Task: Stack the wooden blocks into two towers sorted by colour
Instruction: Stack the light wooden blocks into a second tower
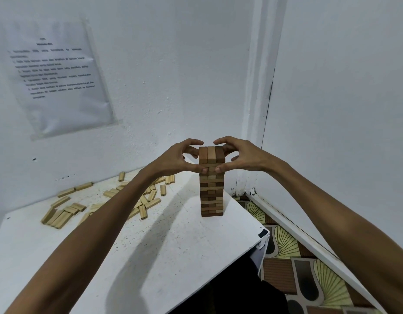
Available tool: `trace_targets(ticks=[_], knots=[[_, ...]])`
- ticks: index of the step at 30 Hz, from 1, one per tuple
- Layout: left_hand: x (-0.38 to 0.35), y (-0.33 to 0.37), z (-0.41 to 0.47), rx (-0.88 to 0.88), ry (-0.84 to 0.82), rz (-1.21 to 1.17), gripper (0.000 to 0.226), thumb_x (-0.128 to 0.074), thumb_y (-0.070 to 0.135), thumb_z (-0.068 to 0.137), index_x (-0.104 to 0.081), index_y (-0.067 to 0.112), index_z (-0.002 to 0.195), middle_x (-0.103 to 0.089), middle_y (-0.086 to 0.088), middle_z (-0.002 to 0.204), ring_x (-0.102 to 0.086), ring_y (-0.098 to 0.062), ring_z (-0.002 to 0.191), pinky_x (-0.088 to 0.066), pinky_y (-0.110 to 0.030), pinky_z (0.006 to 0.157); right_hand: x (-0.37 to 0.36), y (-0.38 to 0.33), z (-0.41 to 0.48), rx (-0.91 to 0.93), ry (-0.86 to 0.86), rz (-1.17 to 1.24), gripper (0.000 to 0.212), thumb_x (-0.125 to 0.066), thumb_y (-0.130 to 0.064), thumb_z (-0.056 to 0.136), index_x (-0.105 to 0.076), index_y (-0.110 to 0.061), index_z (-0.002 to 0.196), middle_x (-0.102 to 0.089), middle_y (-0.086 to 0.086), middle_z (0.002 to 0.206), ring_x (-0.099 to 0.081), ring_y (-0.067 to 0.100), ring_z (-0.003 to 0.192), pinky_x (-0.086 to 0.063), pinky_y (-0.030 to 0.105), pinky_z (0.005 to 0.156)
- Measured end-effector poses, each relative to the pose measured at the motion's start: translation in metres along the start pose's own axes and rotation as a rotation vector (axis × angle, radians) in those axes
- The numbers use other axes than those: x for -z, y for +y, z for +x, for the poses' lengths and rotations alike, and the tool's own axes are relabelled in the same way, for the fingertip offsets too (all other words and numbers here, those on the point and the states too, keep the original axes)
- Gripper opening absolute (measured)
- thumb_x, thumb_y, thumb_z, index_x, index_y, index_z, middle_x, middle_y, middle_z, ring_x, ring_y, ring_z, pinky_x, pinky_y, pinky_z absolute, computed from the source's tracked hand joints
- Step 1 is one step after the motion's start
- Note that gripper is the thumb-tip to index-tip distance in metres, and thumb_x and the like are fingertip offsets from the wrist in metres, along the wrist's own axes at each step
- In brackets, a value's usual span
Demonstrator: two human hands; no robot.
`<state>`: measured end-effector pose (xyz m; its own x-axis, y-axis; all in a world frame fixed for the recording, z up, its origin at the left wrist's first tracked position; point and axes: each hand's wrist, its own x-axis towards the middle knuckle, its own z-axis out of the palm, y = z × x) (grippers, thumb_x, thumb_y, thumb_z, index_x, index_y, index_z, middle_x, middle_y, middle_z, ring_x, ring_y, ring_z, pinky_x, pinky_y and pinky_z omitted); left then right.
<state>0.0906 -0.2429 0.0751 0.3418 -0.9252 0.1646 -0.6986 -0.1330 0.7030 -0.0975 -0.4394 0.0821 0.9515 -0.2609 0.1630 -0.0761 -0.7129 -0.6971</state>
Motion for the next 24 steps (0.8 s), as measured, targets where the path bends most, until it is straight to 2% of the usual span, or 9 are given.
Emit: trace_targets(ticks=[4, 11, 17, 20, 24], knots=[[-0.0001, 0.0013, -0.0006, -0.002, 0.008, -0.006, 0.104, -0.083, 0.067, 0.053, -0.052, 0.031, 0.145, -0.071, 0.014, 0.119, -0.062, 0.002, 0.116, -0.043, -0.030, 0.099, 0.0011, -0.0005, -0.0006, -0.005, -0.009, 0.008, 0.080, -0.092, -0.040, 0.074, -0.052, -0.032, 0.143, -0.067, -0.007, 0.127, -0.063, 0.008, 0.118, -0.050, 0.023, 0.093], [0.0011, 0.0014, -0.0007, -0.003, -0.001, 0.001, 0.103, -0.084, 0.067, 0.055, -0.051, 0.032, 0.146, -0.072, 0.014, 0.119, -0.063, 0.001, 0.115, -0.044, -0.032, 0.099, 0.0006, -0.0015, -0.0014, -0.013, -0.005, 0.004, 0.079, -0.092, -0.044, 0.074, -0.052, -0.036, 0.141, -0.067, -0.012, 0.127, -0.063, 0.003, 0.116, -0.049, 0.021, 0.089], [0.0014, 0.0031, -0.0012, -0.013, 0.012, 0.006, 0.104, -0.082, 0.069, 0.055, -0.051, 0.030, 0.147, -0.067, 0.009, 0.129, -0.061, -0.003, 0.120, -0.047, -0.031, 0.099, 0.0021, -0.0034, -0.0057, -0.003, 0.019, 0.048, 0.091, -0.086, -0.068, 0.059, -0.053, -0.041, 0.139, -0.065, -0.016, 0.128, -0.063, 0.002, 0.117, -0.051, 0.027, 0.098], [0.0029, 0.0047, -0.0022, -0.035, 0.039, -0.008, 0.100, -0.082, 0.068, 0.059, -0.052, 0.030, 0.146, -0.066, 0.013, 0.132, -0.061, -0.003, 0.120, -0.049, -0.029, 0.095, 0.0047, -0.0035, -0.0067, 0.016, 0.044, 0.073, 0.088, -0.086, -0.068, 0.060, -0.055, -0.040, 0.138, -0.067, -0.015, 0.128, -0.065, 0.003, 0.116, -0.052, 0.031, 0.102], [0.0024, 0.0081, -0.0014, -0.054, 0.064, -0.023, 0.093, -0.083, 0.065, 0.062, -0.053, 0.031, 0.144, -0.067, 0.017, 0.129, -0.061, -0.001, 0.118, -0.048, -0.032, 0.099, 0.0064, -0.0042, -0.0081, 0.028, 0.062, 0.094, 0.084, -0.087, -0.063, 0.062, -0.057, -0.038, 0.137, -0.070, -0.013, 0.124, -0.067, 0.005, 0.115, -0.050, 0.032, 0.103]])
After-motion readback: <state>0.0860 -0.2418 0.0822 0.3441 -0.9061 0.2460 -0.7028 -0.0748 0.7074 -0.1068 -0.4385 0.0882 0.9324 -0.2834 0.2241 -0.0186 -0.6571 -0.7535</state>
